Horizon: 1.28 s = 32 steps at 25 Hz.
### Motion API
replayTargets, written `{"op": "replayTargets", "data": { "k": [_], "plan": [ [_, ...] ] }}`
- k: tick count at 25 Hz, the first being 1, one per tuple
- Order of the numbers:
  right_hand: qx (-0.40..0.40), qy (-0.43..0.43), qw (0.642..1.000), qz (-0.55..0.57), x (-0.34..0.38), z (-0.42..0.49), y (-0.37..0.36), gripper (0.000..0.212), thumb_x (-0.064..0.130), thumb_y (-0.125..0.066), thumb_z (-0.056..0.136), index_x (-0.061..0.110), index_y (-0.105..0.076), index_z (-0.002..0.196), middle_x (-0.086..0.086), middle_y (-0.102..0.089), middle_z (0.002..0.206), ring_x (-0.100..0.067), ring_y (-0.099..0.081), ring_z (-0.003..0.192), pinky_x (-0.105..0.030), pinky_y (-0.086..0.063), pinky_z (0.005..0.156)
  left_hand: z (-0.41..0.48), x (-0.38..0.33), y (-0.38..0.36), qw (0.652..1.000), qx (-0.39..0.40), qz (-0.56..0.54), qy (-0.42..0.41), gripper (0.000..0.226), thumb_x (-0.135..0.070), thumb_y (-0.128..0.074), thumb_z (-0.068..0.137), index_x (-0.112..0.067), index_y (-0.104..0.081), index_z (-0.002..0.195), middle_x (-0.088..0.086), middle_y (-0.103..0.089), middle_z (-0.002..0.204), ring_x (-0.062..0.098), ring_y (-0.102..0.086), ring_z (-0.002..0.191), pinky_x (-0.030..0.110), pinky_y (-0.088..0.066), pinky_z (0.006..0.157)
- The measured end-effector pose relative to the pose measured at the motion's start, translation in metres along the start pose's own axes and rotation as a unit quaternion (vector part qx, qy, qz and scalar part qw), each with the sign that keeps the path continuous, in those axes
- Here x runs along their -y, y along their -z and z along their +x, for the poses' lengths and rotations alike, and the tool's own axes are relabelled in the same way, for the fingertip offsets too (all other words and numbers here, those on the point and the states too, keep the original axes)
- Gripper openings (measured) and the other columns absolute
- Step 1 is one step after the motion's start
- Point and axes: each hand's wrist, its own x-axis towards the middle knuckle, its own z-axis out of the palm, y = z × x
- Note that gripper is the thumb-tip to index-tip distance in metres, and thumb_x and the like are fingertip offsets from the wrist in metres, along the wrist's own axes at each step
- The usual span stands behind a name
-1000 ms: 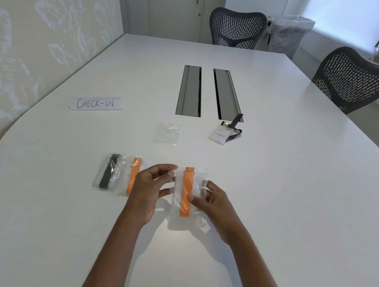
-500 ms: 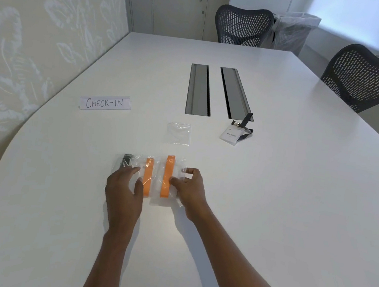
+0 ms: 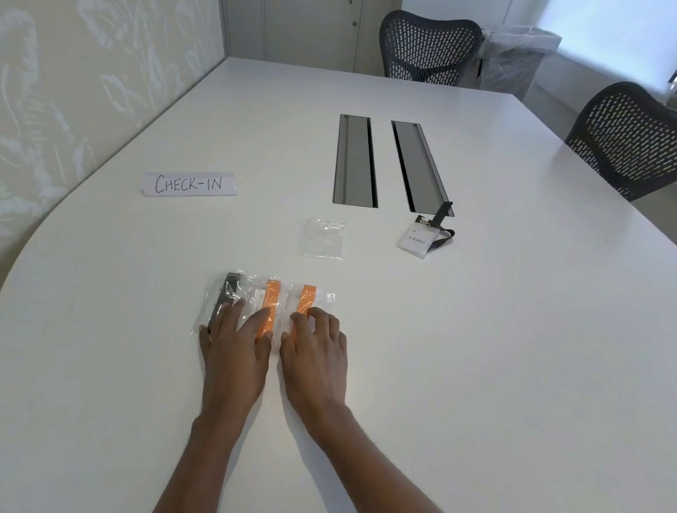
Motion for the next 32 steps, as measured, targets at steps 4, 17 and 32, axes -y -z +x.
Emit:
{"op": "replayTargets", "data": {
  "k": [4, 17, 32],
  "plan": [
    [0.004, 0.034, 0.999, -0.031, 0.011, -0.002, -0.011, 0.034, 0.032, -0.042, 0.105, 0.018, -0.057, 0.133, -0.007, -0.054, 0.146, -0.028, -0.047, 0.135, -0.043, -0.044, 0.107, 0.009, 0.013, 0.011, 1.000, 0.014, 0.006, 0.010, 0.039, -0.018, -0.065, 0.100, -0.025, -0.066, 0.139, 0.011, -0.049, 0.157, 0.030, -0.034, 0.153, 0.064, -0.027, 0.119],
    [-0.035, 0.048, 0.997, 0.051, 0.011, 0.000, 0.007, 0.035, 0.028, -0.043, 0.105, 0.016, -0.060, 0.134, -0.004, -0.059, 0.144, -0.023, -0.050, 0.134, -0.037, -0.039, 0.112, 0.000, -0.018, 0.013, 0.993, -0.100, -0.011, -0.068, 0.046, 0.001, -0.064, 0.094, -0.016, -0.066, 0.137, 0.013, -0.053, 0.156, 0.035, -0.042, 0.148, 0.059, -0.034, 0.118],
    [-0.041, -0.126, 0.991, 0.017, -0.196, 0.079, 0.081, 0.038, 0.022, -0.048, 0.104, 0.007, -0.056, 0.138, -0.010, -0.055, 0.146, -0.030, -0.048, 0.136, -0.042, -0.040, 0.110, 0.029, -0.205, -0.127, 0.989, 0.114, -0.044, -0.087, 0.047, -0.020, -0.035, 0.111, -0.010, -0.041, 0.156, 0.016, -0.030, 0.169, 0.027, -0.020, 0.160, 0.043, -0.012, 0.131]
  ]
}}
